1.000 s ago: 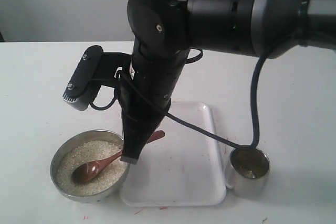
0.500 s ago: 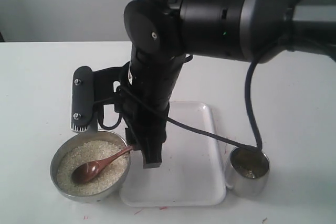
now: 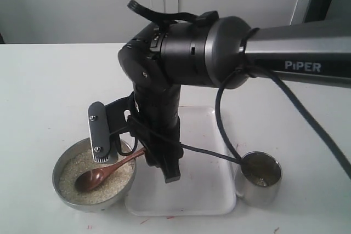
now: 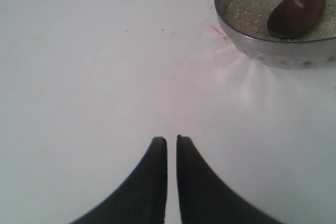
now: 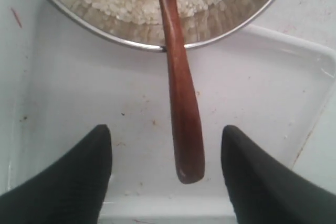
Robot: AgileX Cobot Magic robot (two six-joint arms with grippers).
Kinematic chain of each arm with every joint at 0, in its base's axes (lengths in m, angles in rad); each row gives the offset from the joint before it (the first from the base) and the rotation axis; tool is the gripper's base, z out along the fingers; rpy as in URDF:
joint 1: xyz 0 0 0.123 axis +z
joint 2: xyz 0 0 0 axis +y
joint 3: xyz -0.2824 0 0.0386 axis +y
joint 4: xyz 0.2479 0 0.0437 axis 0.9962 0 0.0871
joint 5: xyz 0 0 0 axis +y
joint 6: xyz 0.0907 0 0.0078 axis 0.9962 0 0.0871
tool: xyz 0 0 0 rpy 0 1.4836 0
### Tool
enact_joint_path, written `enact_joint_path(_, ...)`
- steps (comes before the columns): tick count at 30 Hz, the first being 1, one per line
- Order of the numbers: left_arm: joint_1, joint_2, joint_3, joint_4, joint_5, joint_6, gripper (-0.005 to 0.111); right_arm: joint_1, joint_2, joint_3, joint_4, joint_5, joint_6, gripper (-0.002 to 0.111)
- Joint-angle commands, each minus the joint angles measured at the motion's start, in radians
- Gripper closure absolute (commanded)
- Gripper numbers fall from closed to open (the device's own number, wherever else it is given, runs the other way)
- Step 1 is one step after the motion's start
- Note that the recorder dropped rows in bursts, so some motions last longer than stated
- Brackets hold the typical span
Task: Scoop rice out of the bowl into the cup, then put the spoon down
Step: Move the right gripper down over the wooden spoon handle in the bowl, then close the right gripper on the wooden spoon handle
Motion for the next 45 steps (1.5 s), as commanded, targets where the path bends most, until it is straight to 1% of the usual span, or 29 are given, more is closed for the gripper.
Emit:
enact_joint_path(1,-0.007,0.000,0.009,-0.006,0.048,-0.006,0.092,0.001,0.012,-0.001,-0.015,-0.045,-0.010,0.050)
enact_joint_path(6,-0.007,0.000,0.009,-0.006,0.048,-0.006,0.092,0.001,0.023,-0.001,-0.015,-0.101,-0.010,0.051)
enact_joint_path(12,-0.007,0.000,0.009,-0.006,0.048,-0.006,0.092,0.001,0.044,-0.001,-0.015,-0.096,-0.010,0.056)
enact_joint_path(27,-0.007,0.000,0.009,-0.006,0.048,-0.006,0.092,0.005,0.076,-0.001,0.008,0.040,0.009,0.056)
enact_joint_path(33,-0.007,0.000,0.009,-0.006,0.048,-0.006,0.092,0.005,0.071,-0.001,0.078,0.067,0.027,0.057)
enact_joint_path(35,-0.007,0.000,0.009,-0.006,0.048,-0.006,0.092,0.005,0.066,-0.001,0.108,0.061,0.032,0.059)
enact_joint_path(39,-0.007,0.000,0.009,-0.006,0.048,-0.006,0.092,0.005,0.059,-0.003,0.119,0.043,0.070,0.072)
enact_joint_path(45,-0.007,0.000,0.009,-0.006,0.048,-0.006,0.092,0.005,0.059,-0.003,0.120,0.043,0.092,0.081)
